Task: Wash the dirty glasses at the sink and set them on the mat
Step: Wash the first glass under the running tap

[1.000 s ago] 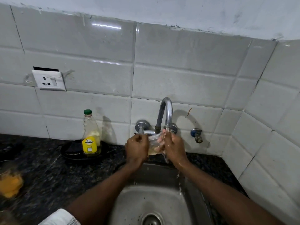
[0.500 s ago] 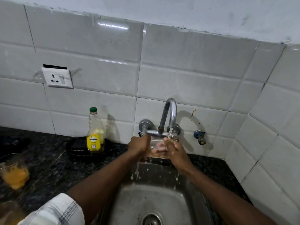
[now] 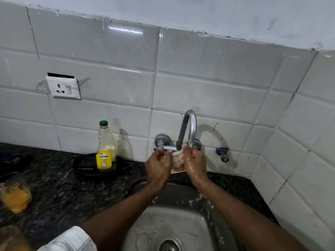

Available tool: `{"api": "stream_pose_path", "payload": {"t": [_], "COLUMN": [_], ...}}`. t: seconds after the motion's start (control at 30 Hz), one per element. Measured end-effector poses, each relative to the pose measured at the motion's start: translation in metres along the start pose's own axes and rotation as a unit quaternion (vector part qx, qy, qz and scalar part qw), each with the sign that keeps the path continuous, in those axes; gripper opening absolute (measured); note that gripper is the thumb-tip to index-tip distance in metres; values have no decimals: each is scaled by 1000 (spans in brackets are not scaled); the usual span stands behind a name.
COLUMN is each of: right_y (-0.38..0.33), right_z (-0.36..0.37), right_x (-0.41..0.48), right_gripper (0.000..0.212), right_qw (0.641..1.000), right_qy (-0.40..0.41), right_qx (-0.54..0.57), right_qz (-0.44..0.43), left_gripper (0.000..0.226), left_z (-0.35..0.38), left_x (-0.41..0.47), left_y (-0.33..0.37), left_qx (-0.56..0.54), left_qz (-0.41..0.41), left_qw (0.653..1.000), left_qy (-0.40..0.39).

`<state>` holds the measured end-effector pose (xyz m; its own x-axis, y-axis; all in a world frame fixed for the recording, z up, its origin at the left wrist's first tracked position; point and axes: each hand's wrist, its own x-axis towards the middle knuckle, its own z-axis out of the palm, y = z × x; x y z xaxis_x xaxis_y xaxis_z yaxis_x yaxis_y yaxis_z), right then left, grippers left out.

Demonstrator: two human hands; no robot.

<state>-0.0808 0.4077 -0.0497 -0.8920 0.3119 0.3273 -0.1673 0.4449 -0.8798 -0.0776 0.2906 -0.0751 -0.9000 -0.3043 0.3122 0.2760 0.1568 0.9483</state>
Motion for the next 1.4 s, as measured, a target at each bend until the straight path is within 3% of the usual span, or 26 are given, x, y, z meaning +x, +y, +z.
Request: {"api": "stream_pose_path", "payload": {"t": [0.07, 0.13, 0.17, 0.2, 0.23, 0.27, 0.33, 0.37, 0.4, 0.47, 0.53, 0.57, 0.63, 0.7, 0.77, 0.83, 0.9, 0.93, 0.97, 1.03, 1.1, 1.17, 1.23, 1.27, 1.33, 1.4], "right_y": [-8, -11, -9, -5, -1, 3, 2, -4, -8, -12, -10, -8, -8, -12, -16, -15, -6, -3, 0, -3, -11, -13, -6, -3, 2, -2], "right_z": [-4, -11, -13, -15, -14, -10, -2, -2, -3, -8, -15, -17, -15, -12, -13, -17, -20, -19, -16, -9, -9, -14, -18, -18, -13, -8], "right_x": [0, -5, -7, -8, -10, -10, -7, -8, -10, -15, -18, -19, -16, -10, -8, -11, -14, -14, -13, -9, -7, -8, -9, -9, -9, -7], "right_gripper": [41, 38, 37, 36, 37, 37, 40, 42, 43, 42, 39, 39, 40, 44, 44, 38, 37, 37, 39, 42, 42, 37, 35, 35, 35, 36], "right_qw": [1000, 996, 994, 993, 994, 996, 1000, 1000, 999, 996, 989, 987, 991, 996, 995, 988, 982, 983, 988, 997, 995, 991, 986, 985, 991, 996], "right_qy": [-23, -76, -93, -100, -94, -71, -16, -5, -13, -72, -130, -142, -116, -73, -81, -139, -165, -154, -128, -64, -62, -110, -134, -131, -93, -68], "right_qx": [7, -5, -8, -7, -5, 2, 12, 29, 50, 54, 23, 15, 27, 50, 62, 34, 5, 4, 8, 34, 82, 63, -12, -33, -20, 27], "right_qz": [-11, -54, -59, -63, -57, -45, -16, 0, 1, -29, -60, -69, -59, -21, -19, -65, -98, -99, -87, -32, 0, -47, -102, -110, -91, -49], "left_gripper": [24, 40, 47, 49, 48, 47, 39, 31, 26, 32, 38, 39, 39, 31, 26, 38, 43, 43, 45, 41, 27, 34, 43, 43, 43, 29], "left_z": [3, 0, -5, -8, -8, -5, 2, 3, 4, 4, -2, -6, -3, 2, 3, 3, -3, -4, -2, 3, 3, 2, -3, -6, 0, 5], "left_x": [2, 22, 28, 30, 28, 24, 11, 2, -3, 11, 26, 29, 27, 13, 3, 20, 35, 35, 31, 15, -3, 8, 23, 24, 20, 5], "left_y": [-6, 0, 7, 12, 16, 17, 8, 1, -2, -3, 3, 6, 10, 4, -3, -7, -3, -1, -1, -2, -5, -3, 5, 10, 9, 8], "left_qx": [4, 3, 10, 15, 20, 33, 36, 16, 10, 4, 25, 21, -17, -35, -13, -18, -8, -7, 2, 30, 33, 18, 7, 1, 18, 31], "left_qz": [41, -175, -295, -349, -351, -312, -120, -28, -4, -124, -313, -351, -298, -100, 5, -132, -312, -336, -312, -115, 44, -53, -263, -317, -280, -117], "left_qw": [999, 978, 931, 895, 891, 918, 991, 999, 1000, 992, 936, 915, 943, 994, 999, 990, 929, 917, 932, 993, 998, 998, 949, 922, 947, 993], "left_qy": [19, -113, -215, -278, -287, -244, -51, 6, 25, -23, -158, -197, -148, -8, 40, -44, -199, -217, -183, -26, 36, -15, -175, -221, -153, 14]}}
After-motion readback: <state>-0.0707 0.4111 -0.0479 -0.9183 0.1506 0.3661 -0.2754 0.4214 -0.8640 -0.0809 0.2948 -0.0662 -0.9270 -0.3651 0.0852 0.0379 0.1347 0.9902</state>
